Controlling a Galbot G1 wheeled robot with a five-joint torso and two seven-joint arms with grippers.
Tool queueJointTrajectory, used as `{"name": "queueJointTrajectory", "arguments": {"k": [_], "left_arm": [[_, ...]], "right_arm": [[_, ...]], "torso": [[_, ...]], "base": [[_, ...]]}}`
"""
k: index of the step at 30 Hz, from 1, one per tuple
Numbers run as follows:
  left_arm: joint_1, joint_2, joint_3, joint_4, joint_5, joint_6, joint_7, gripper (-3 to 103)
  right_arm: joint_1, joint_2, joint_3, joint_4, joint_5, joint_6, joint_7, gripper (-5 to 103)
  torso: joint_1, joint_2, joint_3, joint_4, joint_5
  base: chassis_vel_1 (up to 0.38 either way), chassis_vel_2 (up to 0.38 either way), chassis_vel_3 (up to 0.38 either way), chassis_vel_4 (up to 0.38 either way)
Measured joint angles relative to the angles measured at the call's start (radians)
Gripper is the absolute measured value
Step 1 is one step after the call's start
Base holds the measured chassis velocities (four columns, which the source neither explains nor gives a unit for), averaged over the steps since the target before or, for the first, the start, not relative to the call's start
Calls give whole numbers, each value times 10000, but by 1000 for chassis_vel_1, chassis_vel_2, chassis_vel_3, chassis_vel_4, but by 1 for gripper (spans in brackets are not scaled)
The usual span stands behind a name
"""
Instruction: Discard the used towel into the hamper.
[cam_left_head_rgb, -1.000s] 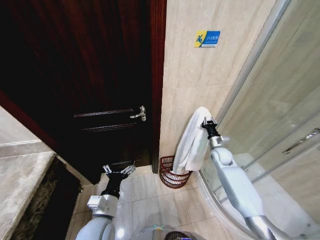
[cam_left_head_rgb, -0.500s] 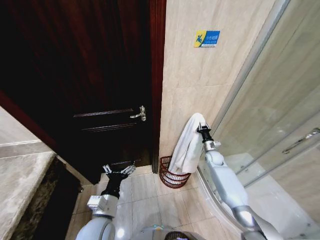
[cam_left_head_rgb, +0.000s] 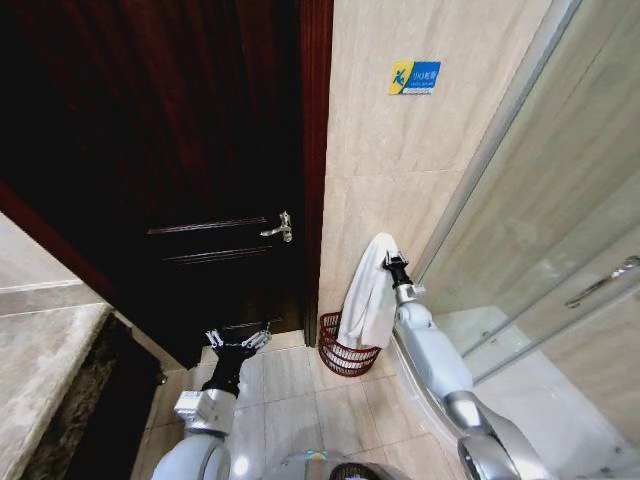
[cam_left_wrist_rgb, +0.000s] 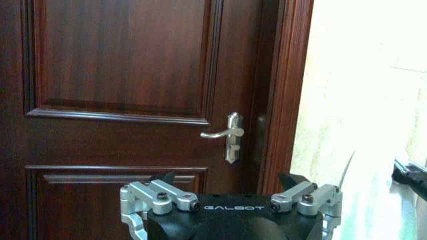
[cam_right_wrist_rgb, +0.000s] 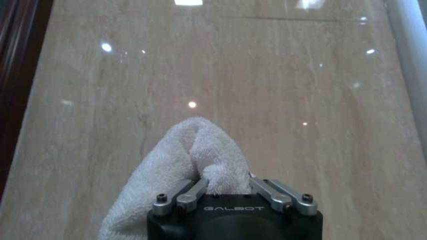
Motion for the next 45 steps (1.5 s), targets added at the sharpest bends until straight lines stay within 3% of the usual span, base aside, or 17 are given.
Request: {"name": "queueJointTrajectory", "arguments": {"k": [11, 22, 31, 39, 42, 43, 45], "left_arm": [[0, 0, 0, 0, 0, 0, 0, 100], [0, 0, 0, 0, 0, 0, 0, 100], [0, 0, 0, 0, 0, 0, 0, 100], [0, 0, 0, 0, 0, 0, 0, 100], [0, 0, 0, 0, 0, 0, 0, 100], [0, 0, 0, 0, 0, 0, 0, 100], [0, 0, 0, 0, 0, 0, 0, 100]], "right_arm": [[-170, 254, -48, -52, -20, 142, -38, 13], [-412, 683, 587, -2187, -8, 459, -503, 13], [-531, 780, 697, -2755, -67, 384, -749, 13], [-864, 735, 810, -3056, -895, -1193, -893, 13], [-1045, 599, 732, -2815, -1069, -2312, -1289, 13], [-1045, 599, 732, -2815, -1069, -2312, -1289, 13], [-1125, 493, 675, -2728, -1264, -3242, -1521, 13]], "torso": [[-1, 1, -3, 3, -1], [-1, 1, -2, 1, 0], [-1, 1, -2, 1, 1], [-1, 0, 0, -1, 2], [-1, 1, -1, 1, 1], [-1, 1, -1, 1, 1], [-1, 1, -1, -1, 1]], "base": [[0, 0, 0, 0], [0, 0, 0, 0], [0, 0, 0, 0], [0, 0, 0, 0], [0, 0, 0, 0], [0, 0, 0, 0], [0, 0, 0, 0]]}}
